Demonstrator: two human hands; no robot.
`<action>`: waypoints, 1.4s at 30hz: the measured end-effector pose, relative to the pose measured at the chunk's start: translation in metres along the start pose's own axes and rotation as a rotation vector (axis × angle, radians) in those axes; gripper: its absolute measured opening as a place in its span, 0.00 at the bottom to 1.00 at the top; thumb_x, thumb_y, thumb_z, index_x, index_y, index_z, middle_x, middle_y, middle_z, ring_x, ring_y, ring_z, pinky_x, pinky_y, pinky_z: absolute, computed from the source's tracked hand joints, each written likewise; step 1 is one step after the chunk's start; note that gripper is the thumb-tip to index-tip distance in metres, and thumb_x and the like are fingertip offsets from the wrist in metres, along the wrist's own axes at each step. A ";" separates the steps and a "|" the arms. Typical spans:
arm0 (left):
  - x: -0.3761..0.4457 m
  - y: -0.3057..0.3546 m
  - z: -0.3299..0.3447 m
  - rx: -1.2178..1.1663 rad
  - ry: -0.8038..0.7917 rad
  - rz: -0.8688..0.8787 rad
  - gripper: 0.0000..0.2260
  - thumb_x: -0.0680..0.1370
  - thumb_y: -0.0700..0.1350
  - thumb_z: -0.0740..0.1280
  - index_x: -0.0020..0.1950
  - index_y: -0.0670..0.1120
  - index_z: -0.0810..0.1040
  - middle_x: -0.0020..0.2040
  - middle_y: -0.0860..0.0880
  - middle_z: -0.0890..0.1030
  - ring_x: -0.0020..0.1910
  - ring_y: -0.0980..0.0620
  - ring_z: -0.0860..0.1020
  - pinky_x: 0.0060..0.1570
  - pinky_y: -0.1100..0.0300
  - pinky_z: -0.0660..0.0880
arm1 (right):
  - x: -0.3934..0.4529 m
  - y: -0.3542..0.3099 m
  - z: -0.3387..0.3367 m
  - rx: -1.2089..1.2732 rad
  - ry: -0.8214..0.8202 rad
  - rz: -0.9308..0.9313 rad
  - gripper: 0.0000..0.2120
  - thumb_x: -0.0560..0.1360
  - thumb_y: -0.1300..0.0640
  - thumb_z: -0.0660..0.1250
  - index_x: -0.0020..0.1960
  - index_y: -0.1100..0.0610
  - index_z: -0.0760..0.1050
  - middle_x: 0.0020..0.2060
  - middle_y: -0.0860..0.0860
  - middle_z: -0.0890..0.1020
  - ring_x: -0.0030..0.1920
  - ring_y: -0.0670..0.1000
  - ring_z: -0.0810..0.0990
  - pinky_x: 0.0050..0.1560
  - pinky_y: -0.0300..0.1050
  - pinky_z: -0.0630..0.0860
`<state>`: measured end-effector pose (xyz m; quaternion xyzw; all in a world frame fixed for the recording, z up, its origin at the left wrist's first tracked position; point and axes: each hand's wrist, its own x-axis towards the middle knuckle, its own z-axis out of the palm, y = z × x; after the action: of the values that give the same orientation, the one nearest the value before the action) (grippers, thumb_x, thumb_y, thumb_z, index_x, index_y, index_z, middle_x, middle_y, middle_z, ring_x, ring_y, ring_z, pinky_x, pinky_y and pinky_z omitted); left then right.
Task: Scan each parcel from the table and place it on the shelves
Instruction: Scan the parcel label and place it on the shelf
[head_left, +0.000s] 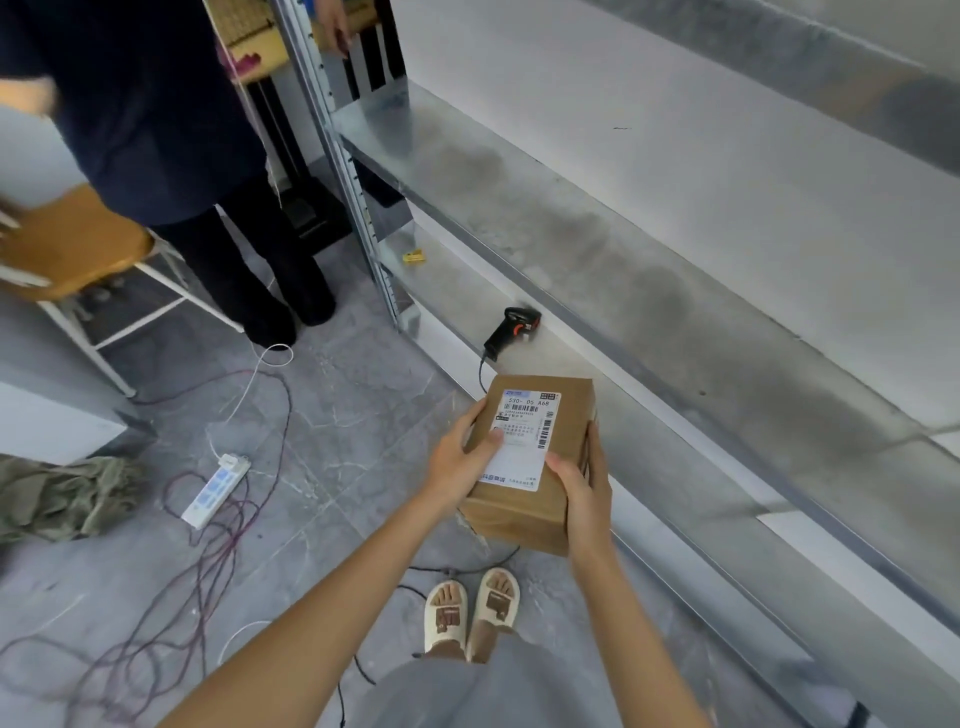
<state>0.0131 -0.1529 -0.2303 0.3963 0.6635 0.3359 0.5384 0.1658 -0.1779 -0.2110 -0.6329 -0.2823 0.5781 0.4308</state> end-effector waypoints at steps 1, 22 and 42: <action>0.004 -0.001 -0.002 -0.004 0.014 -0.018 0.24 0.83 0.49 0.66 0.79 0.54 0.65 0.71 0.50 0.75 0.67 0.48 0.76 0.67 0.49 0.74 | 0.005 0.001 0.002 -0.008 -0.023 0.005 0.38 0.66 0.49 0.72 0.74 0.37 0.64 0.68 0.45 0.77 0.64 0.47 0.79 0.65 0.49 0.77; 0.141 -0.013 -0.092 0.077 -0.203 0.000 0.22 0.83 0.47 0.67 0.77 0.51 0.69 0.68 0.53 0.77 0.63 0.57 0.77 0.63 0.60 0.76 | 0.076 0.020 0.130 -0.204 0.179 -0.020 0.46 0.65 0.32 0.65 0.79 0.36 0.54 0.80 0.45 0.58 0.77 0.49 0.61 0.75 0.62 0.64; 0.390 -0.054 -0.046 0.708 -0.468 0.194 0.28 0.82 0.51 0.66 0.80 0.50 0.62 0.73 0.44 0.73 0.71 0.44 0.72 0.68 0.52 0.70 | 0.146 0.125 0.190 0.131 0.541 0.067 0.42 0.66 0.44 0.71 0.78 0.35 0.59 0.78 0.41 0.61 0.76 0.51 0.66 0.72 0.63 0.69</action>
<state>-0.0822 0.1676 -0.4428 0.6826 0.5575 0.0377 0.4710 -0.0121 -0.0706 -0.3838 -0.7441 -0.0982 0.4191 0.5109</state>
